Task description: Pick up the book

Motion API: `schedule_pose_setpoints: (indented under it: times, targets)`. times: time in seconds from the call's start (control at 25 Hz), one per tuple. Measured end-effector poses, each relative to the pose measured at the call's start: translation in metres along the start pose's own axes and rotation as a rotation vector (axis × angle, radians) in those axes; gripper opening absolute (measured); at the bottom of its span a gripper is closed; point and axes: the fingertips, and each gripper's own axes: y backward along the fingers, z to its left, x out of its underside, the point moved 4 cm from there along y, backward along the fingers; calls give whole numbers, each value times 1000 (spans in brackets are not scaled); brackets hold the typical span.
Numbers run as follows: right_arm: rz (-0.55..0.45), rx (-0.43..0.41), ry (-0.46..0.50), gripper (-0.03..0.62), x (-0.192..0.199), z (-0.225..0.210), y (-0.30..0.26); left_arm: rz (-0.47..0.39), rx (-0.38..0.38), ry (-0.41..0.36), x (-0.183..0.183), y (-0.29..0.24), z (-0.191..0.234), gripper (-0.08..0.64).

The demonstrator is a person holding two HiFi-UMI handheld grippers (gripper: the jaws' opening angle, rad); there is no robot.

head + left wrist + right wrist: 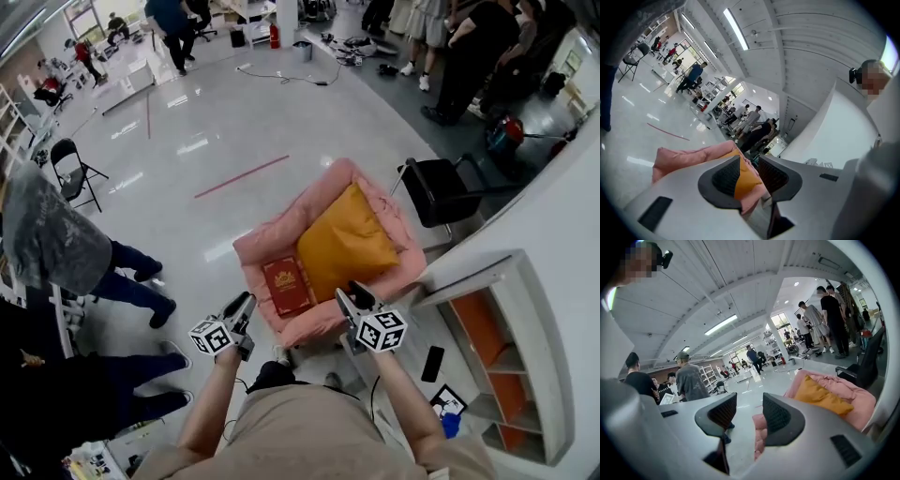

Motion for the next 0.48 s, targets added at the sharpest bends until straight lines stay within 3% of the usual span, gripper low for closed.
schedule_pose_setpoints:
  times: [0.28, 0.48]
  targets:
    - [-24, 76, -12, 163, -22, 3, -58, 91, 81, -5, -39, -52, 52, 131]
    - [-23, 125, -44, 164, -25, 5, -88, 146, 93, 28, -50, -73, 94, 155]
